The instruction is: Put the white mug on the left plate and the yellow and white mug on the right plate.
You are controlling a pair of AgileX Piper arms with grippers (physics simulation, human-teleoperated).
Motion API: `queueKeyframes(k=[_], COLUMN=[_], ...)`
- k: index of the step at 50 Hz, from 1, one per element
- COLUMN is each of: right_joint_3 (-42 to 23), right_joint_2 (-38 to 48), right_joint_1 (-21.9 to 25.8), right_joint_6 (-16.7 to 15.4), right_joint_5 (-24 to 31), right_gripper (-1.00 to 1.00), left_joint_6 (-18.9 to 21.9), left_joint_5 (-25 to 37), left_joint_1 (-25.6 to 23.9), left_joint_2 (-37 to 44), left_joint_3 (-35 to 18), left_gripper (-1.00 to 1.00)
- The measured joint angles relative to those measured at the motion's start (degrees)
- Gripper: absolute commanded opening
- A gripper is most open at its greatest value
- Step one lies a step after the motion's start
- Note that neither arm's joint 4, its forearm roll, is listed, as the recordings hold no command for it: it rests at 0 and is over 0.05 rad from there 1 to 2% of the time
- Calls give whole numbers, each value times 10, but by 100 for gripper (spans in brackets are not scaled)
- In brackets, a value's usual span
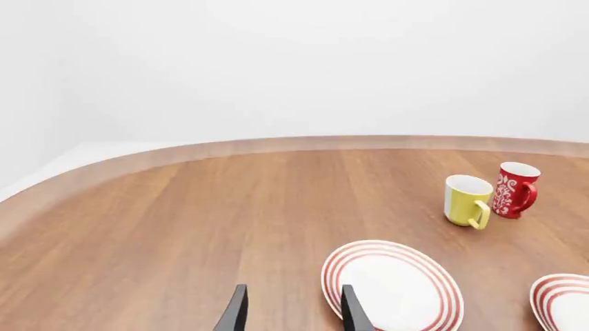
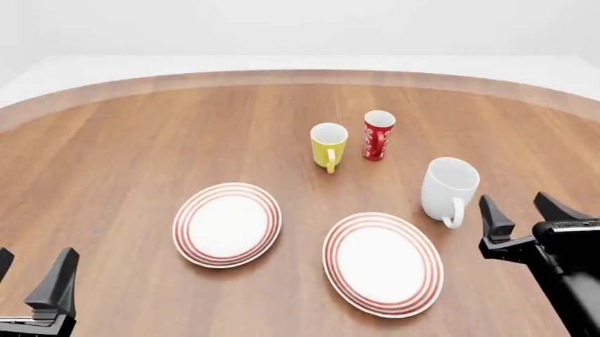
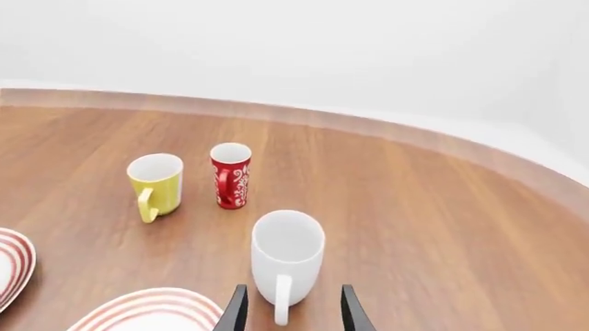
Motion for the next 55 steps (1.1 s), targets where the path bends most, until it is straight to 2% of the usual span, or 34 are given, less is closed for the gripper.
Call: queueKeyframes(k=[19, 55], right_joint_3=[-20, -70], right_joint_2=[140, 334], right_joint_1=[7, 6], right_joint_6=[5, 13], right_joint_5=[-87, -167], right_gripper=[100, 100], left_joint_6=[0, 0], left_joint_5=[0, 0], left_joint_1=[0, 0], left_joint_2=[0, 0], left_joint_3=[0, 0], left_gripper=[100, 100])
